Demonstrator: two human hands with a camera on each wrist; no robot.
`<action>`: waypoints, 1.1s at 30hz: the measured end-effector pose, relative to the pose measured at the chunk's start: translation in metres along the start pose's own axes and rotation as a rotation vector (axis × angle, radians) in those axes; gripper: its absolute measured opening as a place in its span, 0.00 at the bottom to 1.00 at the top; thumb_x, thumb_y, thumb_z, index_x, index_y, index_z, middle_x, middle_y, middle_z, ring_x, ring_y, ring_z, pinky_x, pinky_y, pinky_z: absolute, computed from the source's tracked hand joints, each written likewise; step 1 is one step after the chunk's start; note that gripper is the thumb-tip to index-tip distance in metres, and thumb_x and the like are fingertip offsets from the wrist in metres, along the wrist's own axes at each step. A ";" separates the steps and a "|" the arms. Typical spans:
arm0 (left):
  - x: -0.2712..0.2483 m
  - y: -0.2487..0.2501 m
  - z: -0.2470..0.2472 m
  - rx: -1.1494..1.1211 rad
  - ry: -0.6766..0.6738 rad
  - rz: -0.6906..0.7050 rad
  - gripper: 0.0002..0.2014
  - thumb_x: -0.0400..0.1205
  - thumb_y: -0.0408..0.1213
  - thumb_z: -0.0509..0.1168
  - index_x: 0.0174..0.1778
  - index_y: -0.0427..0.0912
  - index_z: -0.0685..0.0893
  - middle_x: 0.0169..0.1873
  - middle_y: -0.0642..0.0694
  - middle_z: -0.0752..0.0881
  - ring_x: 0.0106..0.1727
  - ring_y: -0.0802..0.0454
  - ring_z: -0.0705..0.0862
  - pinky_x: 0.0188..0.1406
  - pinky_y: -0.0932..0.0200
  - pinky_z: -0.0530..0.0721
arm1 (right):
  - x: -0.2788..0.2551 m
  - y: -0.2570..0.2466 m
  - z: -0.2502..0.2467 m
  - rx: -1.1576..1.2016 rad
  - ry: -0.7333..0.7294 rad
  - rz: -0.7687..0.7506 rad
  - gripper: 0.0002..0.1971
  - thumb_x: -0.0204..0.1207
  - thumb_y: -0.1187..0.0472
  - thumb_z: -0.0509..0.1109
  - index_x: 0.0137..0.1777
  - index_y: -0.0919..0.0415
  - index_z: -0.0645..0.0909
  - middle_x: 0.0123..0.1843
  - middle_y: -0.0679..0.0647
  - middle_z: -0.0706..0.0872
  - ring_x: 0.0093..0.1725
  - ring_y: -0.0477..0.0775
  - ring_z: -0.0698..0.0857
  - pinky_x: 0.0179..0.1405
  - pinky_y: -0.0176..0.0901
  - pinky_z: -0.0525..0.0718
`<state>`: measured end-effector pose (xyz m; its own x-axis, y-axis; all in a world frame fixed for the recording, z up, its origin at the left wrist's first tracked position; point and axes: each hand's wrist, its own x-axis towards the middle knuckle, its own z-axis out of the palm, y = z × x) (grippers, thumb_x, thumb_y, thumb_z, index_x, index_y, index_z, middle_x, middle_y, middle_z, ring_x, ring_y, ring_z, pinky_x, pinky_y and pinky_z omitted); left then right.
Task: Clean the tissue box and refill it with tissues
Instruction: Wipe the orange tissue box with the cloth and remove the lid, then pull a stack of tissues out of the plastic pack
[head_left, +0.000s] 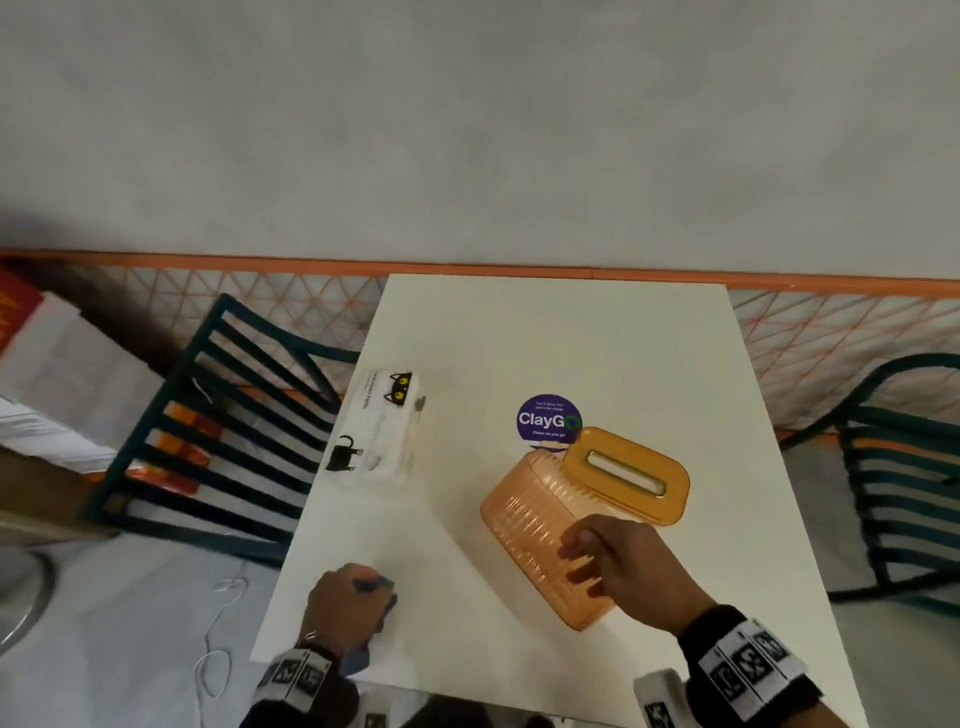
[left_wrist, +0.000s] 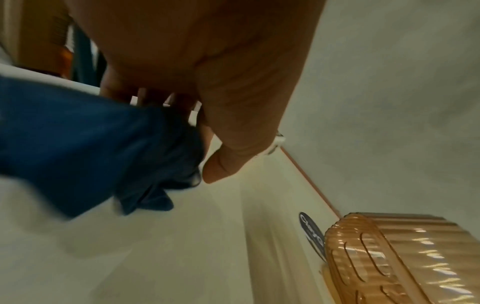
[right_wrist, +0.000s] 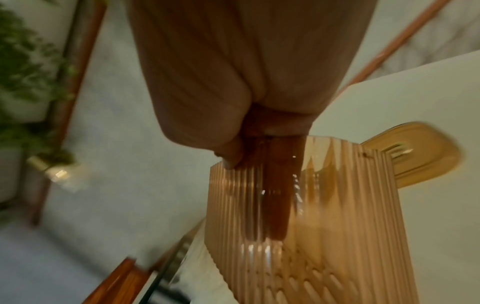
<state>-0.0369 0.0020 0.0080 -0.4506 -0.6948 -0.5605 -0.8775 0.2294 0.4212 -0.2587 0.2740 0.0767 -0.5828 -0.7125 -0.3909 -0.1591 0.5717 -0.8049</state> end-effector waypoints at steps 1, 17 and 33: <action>0.002 -0.003 0.001 0.048 -0.002 0.016 0.06 0.81 0.41 0.71 0.42 0.53 0.93 0.43 0.52 0.93 0.40 0.53 0.86 0.47 0.61 0.83 | 0.005 -0.004 0.004 -0.080 -0.025 -0.035 0.15 0.90 0.62 0.57 0.51 0.56 0.86 0.47 0.46 0.92 0.41 0.45 0.93 0.37 0.38 0.90; 0.034 0.057 0.017 -0.559 -0.023 0.008 0.13 0.76 0.42 0.73 0.57 0.53 0.89 0.49 0.54 0.91 0.50 0.52 0.91 0.49 0.46 0.94 | 0.064 -0.032 0.084 -0.918 -0.191 -0.182 0.21 0.75 0.69 0.60 0.67 0.54 0.79 0.58 0.54 0.91 0.49 0.63 0.90 0.51 0.54 0.89; 0.087 0.028 -0.048 -0.134 0.255 0.470 0.14 0.75 0.42 0.76 0.57 0.54 0.88 0.53 0.59 0.86 0.53 0.61 0.83 0.51 0.68 0.79 | 0.073 -0.046 0.114 -0.677 0.086 0.033 0.12 0.79 0.45 0.72 0.62 0.39 0.86 0.58 0.40 0.92 0.56 0.48 0.91 0.56 0.42 0.87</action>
<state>-0.0930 -0.0848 0.0058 -0.7202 -0.6855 -0.1069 -0.5554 0.4773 0.6809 -0.2029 0.1495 0.0343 -0.6528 -0.6711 -0.3513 -0.5871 0.7413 -0.3252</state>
